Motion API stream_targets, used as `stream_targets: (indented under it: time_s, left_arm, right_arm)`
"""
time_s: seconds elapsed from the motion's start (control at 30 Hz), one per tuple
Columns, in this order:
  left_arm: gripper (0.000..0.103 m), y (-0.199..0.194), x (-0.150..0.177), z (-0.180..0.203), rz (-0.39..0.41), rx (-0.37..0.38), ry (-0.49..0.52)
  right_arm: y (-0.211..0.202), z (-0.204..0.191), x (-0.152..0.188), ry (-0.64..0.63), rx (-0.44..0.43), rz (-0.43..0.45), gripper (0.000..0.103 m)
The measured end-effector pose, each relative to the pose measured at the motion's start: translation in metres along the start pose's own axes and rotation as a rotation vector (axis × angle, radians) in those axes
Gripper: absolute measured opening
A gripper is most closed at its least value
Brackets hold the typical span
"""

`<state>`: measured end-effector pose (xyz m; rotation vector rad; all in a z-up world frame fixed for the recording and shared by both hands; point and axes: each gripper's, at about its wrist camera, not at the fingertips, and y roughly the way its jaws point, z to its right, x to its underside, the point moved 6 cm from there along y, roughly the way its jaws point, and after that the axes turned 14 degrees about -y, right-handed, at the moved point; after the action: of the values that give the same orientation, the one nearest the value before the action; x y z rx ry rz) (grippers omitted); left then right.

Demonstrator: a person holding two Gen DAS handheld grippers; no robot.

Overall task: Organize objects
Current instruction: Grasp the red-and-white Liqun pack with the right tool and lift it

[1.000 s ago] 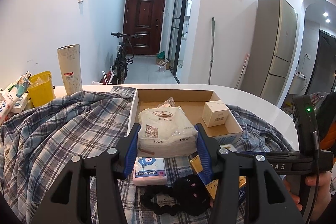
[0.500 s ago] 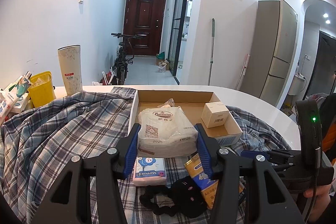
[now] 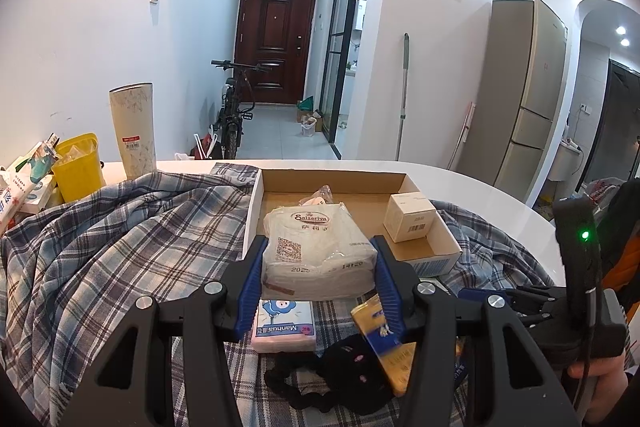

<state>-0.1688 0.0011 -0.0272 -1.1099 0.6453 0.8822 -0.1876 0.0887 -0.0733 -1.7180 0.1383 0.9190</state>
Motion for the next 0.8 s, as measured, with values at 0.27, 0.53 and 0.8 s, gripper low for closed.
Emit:
stream_targets:
  time_s: [0.27,0.53,0.8]
  left_arm:
    - [0.053,0.000,0.001,-0.001,-0.001,0.000,-0.003]
    - [0.053,0.000,0.003,-0.001,-0.002,0.001,-0.006]
    - [0.053,-0.004,0.002,0.000,0.023,-0.011,0.006]
  right_arm:
    - [0.003,-0.004,0.002,-0.009,-0.004,-0.004,0.058]
    - [-0.023,0.012,-0.008,0.049,0.041,0.119,0.058]
    - [-0.049,0.019,-0.016,0.019,0.168,0.218,0.055]
